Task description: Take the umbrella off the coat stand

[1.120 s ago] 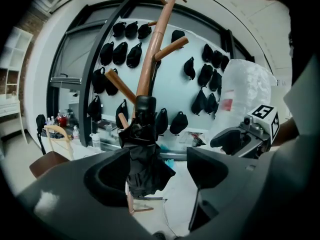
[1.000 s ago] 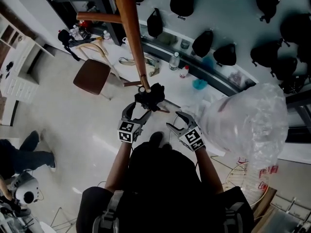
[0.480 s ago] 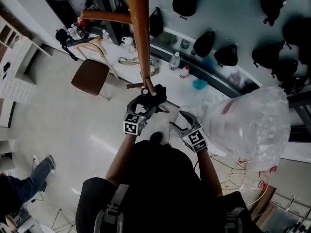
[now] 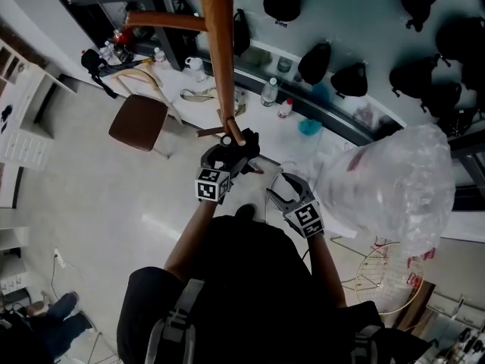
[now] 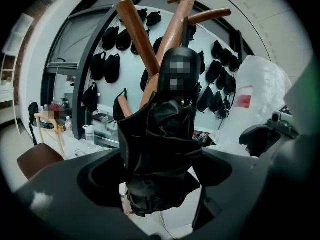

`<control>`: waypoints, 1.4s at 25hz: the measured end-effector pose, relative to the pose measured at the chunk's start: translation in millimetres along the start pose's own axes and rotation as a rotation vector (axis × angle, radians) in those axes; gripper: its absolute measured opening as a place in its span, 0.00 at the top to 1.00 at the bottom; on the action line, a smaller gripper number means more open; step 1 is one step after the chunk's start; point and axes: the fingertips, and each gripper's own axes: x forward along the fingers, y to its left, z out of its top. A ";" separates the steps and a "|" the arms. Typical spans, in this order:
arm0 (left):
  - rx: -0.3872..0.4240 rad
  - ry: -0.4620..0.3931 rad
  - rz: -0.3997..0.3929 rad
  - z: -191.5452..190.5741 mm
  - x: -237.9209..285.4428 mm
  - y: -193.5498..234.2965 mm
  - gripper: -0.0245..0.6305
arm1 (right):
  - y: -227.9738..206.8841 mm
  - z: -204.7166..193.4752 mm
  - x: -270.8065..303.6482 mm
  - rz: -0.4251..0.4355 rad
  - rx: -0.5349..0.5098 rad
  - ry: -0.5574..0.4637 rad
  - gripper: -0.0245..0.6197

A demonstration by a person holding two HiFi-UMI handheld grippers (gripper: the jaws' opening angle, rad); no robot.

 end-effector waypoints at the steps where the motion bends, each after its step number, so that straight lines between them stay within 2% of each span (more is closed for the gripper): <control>1: 0.006 0.001 -0.004 0.9 2.5 -0.7 0.31 | 1.4 -1.7 -0.5 -0.005 0.000 0.001 0.55; 8: 0.019 -0.026 0.042 13.1 17.9 2.8 0.33 | 5.0 -18.6 -9.0 -0.059 0.044 0.018 0.55; 12: 0.017 -0.023 0.046 14.1 23.7 1.0 0.42 | 0.1 -25.2 -18.9 -0.092 0.081 0.031 0.56; 16: 0.010 -0.032 0.060 15.4 23.5 2.2 0.44 | -7.1 -25.7 -22.0 -0.113 0.086 0.031 0.56; 21: 0.013 -0.030 0.064 14.8 23.9 2.8 0.48 | -10.9 -23.2 -19.0 -0.113 0.076 0.018 0.57; 26: 0.024 -0.012 0.114 14.8 21.0 8.5 0.53 | -10.7 -22.5 -17.8 -0.112 0.070 0.013 0.57; 35: 0.040 0.011 0.145 15.2 19.8 6.8 0.55 | -12.5 -23.9 -22.4 -0.114 0.079 0.015 0.57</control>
